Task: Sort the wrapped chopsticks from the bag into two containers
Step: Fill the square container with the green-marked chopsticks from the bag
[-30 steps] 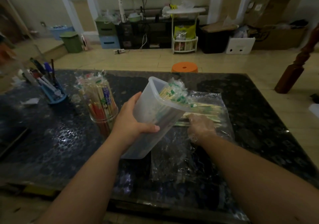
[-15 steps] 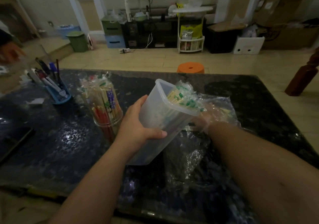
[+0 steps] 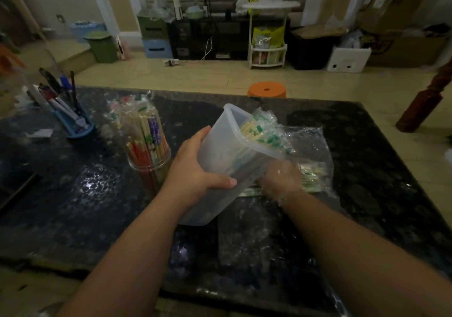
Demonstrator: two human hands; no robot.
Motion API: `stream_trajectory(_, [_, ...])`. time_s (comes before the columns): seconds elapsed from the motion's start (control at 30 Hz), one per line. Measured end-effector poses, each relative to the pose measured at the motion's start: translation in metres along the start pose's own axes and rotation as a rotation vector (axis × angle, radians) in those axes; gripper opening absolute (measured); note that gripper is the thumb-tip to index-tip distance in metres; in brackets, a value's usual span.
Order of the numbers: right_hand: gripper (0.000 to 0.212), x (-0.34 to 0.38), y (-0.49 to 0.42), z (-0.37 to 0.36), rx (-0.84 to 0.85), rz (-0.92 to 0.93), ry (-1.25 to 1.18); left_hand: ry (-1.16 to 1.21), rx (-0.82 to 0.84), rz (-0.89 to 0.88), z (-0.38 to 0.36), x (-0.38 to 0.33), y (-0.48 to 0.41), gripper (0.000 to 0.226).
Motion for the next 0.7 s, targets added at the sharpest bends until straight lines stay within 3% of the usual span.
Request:
stream_trajectory(0.13, [0.049,0.001,0.023,-0.025,-0.018,0.118,0.31,0.022,-0.025,0.008,0.005,-0.001,0.004,0.125])
stream_trajectory(0.23, [0.05,-0.008,0.046,-0.031,0.009,0.117,0.297,0.031,-0.035,0.009,0.007,-0.003,0.007,0.123])
stream_trajectory(0.37, [0.052,-0.017,0.078,-0.024,-0.091,0.158,0.235,0.047,-0.028,0.014,0.008,-0.005,0.012,0.121])
stream_trajectory(0.5, [0.035,-0.014,0.105,-0.004,-0.215,0.361,0.172,0.051,-0.034,0.016,0.009,-0.007,0.018,0.121])
stream_trajectory(0.6, [0.048,-0.008,0.12,-0.005,-0.055,0.482,0.333,0.039,-0.035,0.009,0.009,-0.01,0.021,0.121])
stream_trajectory(0.7, [0.046,-0.014,0.121,-0.008,0.125,0.402,0.414,0.013,-0.024,-0.007,0.007,-0.013,0.023,0.122])
Point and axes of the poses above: each hand's wrist, its own y-axis away from the middle knuckle, its own z-axis out of the back of the hand, x = y × z, the point moved 7 cm from there along -y, towards the middle knuckle, and after that the axes turned 4 degrees about y, right-handed, at the moved point
